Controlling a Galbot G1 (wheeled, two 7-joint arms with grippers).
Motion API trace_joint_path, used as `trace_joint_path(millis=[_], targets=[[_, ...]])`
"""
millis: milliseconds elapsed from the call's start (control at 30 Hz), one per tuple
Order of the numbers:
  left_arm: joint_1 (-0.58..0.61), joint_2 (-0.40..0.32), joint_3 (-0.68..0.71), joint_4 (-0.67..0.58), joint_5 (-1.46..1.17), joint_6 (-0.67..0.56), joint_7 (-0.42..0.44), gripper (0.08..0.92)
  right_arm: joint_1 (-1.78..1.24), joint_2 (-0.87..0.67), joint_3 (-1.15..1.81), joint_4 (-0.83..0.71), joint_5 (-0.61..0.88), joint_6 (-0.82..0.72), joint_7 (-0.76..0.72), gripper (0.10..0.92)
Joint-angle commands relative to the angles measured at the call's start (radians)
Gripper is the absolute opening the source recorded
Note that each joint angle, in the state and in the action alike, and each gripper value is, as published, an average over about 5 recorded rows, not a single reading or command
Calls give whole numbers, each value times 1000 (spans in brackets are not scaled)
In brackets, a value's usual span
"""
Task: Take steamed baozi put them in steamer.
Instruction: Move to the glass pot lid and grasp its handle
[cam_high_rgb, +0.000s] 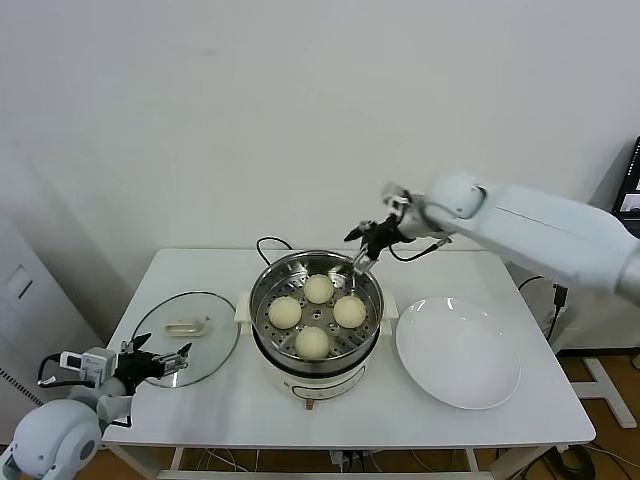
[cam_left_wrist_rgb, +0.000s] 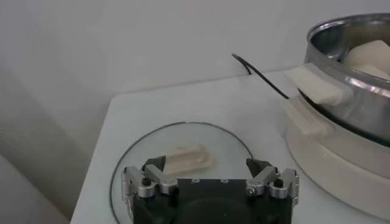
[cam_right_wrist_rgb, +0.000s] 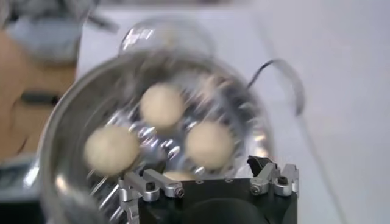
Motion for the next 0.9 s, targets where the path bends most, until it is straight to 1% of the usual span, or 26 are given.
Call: trace_joint_path(millis=[33, 133, 200, 300, 467, 567, 733, 833, 900], targets=[[-7, -5, 6, 2, 29, -19, 6, 823, -739, -219, 836, 94, -54, 356, 437, 823], [-11, -2, 7, 12, 79, -47, 19, 823, -972, -169, 1064, 122, -168, 397, 501, 823], [-11, 1, 10, 23, 143, -79, 32, 823, -1115, -110, 1212, 131, -265, 420, 538, 823], [-12, 2, 19, 56, 293, -169, 60, 823, -1265, -18, 1378, 138, -386, 443, 567, 823], [-2, 5, 43, 122, 586, -330, 93, 823, -1424, 85, 1560, 144, -499, 458, 559, 823], [6, -10, 62, 172, 768, -447, 90, 823, -1484, 134, 1643, 142, -560, 464, 545, 823], [-4, -52, 81, 284, 1151, -635, 67, 823, -1540, 205, 1728, 132, -672, 483, 523, 823], [-26, -79, 85, 355, 1369, -740, 40, 823, -1557, 243, 1763, 127, -704, 482, 523, 823], [-39, -98, 86, 397, 1502, -789, 19, 823, -1564, 263, 1781, 123, -710, 483, 522, 823]])
